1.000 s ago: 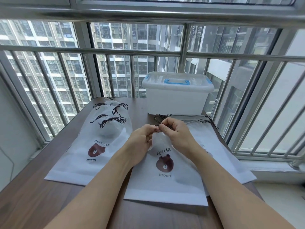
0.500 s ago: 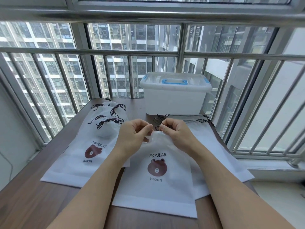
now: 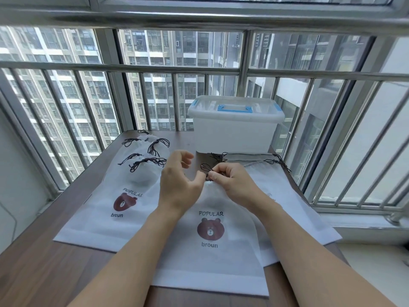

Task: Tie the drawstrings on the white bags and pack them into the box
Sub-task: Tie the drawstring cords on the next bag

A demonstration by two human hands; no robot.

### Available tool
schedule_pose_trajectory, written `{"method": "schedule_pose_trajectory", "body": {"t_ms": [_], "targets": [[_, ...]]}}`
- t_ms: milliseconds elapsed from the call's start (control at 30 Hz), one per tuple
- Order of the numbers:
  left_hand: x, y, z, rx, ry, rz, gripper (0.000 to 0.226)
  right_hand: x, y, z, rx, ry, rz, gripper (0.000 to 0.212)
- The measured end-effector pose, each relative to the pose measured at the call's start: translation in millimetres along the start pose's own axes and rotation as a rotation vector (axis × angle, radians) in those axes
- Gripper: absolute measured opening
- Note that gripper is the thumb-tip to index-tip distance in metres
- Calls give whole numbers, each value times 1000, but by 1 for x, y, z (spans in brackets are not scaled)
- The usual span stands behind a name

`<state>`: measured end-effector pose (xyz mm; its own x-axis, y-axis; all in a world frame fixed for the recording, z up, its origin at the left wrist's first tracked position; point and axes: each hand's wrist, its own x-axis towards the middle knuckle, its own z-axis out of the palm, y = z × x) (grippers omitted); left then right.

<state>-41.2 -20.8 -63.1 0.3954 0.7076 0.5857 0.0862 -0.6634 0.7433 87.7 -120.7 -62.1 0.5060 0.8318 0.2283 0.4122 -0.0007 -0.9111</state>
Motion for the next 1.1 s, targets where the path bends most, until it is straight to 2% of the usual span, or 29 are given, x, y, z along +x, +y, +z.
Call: {"method": "schedule_pose_trajectory", "body": {"t_ms": [67,167,267,433,567,767,900,1033,1100], "targets": [[0,3,-2,20,50,128,27,0,1,2,-22,6,4,20],[-3,4,-3,75,-58,314,17,1,2,2,-14,0,-10,19],[-3,1,-2,105,-144,326,16,1,3,1,24,-9,-21,17],[-3,3,-3,22,-186,256,17,0,0,-2,130,-57,-39,13],[-4,5,-3,-96,-261,69,20,-2,-2,-5,183,-124,-44,10],[-2,0,-2,-98,-356,-59,5,-3,-2,-8,-81,-93,-87,11],[-2,0,0,-81,-382,-42,11,-3,-3,-10,-199,-39,-110,17],[1,-1,1,-163,-387,-180,16,-1,-2,-11,-223,29,-142,15],[2,1,1,-259,-400,-273,19,0,-1,-15,-149,39,-138,13]]}}
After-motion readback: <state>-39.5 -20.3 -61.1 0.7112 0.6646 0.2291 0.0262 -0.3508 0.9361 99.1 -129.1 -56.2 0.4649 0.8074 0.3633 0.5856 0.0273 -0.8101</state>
